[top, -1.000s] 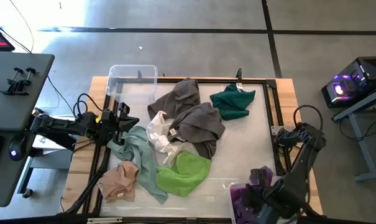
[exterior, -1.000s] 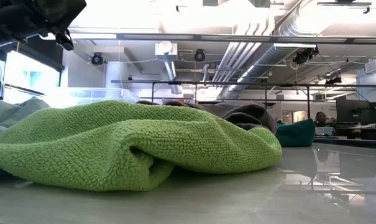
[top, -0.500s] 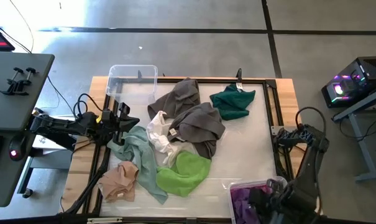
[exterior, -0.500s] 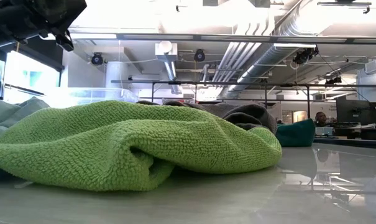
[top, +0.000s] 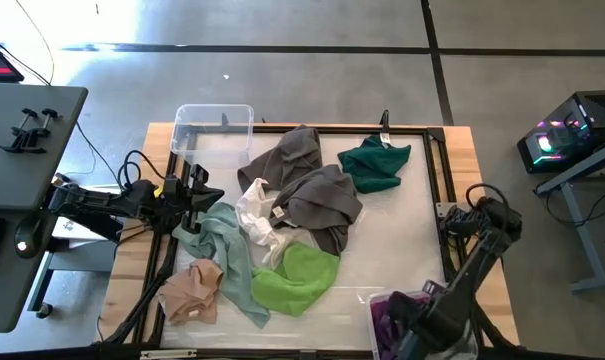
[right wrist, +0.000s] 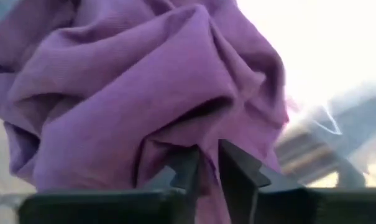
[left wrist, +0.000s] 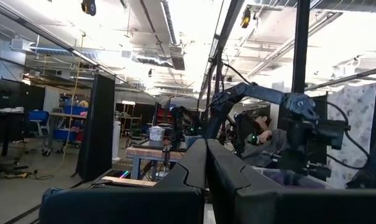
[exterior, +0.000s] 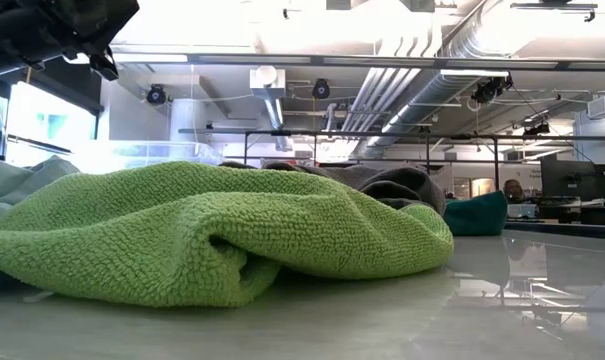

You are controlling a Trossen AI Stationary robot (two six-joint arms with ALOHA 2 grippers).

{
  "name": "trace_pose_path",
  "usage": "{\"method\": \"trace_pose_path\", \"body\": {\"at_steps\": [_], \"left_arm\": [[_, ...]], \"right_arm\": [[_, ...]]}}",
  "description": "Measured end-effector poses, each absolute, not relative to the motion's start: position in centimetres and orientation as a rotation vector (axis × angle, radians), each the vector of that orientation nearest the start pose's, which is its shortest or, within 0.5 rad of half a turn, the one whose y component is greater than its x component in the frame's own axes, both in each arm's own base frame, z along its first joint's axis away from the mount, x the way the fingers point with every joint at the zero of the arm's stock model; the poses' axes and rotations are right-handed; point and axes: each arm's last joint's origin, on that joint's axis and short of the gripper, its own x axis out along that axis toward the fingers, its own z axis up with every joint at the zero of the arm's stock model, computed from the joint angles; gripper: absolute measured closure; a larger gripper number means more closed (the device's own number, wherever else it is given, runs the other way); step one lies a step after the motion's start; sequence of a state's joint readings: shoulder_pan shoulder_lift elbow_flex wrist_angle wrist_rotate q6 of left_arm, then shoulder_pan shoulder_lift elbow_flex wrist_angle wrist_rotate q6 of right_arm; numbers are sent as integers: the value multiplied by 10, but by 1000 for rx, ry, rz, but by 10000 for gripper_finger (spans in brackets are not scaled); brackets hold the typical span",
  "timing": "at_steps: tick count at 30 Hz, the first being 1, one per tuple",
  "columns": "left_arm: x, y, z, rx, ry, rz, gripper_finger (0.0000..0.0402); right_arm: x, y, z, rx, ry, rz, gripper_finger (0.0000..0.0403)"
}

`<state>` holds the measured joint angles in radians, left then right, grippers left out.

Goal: Sort towels by color in basket
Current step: Put the purple towel into the bottom transparent bin, then adjust the bottom transparent bin

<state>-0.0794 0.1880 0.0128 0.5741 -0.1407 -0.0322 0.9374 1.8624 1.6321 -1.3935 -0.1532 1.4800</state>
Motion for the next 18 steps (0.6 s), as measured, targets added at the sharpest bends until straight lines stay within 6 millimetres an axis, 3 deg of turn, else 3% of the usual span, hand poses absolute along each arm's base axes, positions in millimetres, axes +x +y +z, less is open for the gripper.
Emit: {"method": "trace_pose_path", "body": {"at_steps": [4,11,14,18], "left_arm": [[101,-4,207,-82,-398,53,401],[101,-4,207,-94,-398,51,401],[101,-4,207,-94,-398,51,401],[101,-4,207,-94,-397,51,401]], "right_arm": [[203,271,289,489,1655,-377,308],[195,248,336,423,1407,-421,278],[197,242,340,351,1280,-427,271],[207,237,327,232,1261,-393,262]]}}
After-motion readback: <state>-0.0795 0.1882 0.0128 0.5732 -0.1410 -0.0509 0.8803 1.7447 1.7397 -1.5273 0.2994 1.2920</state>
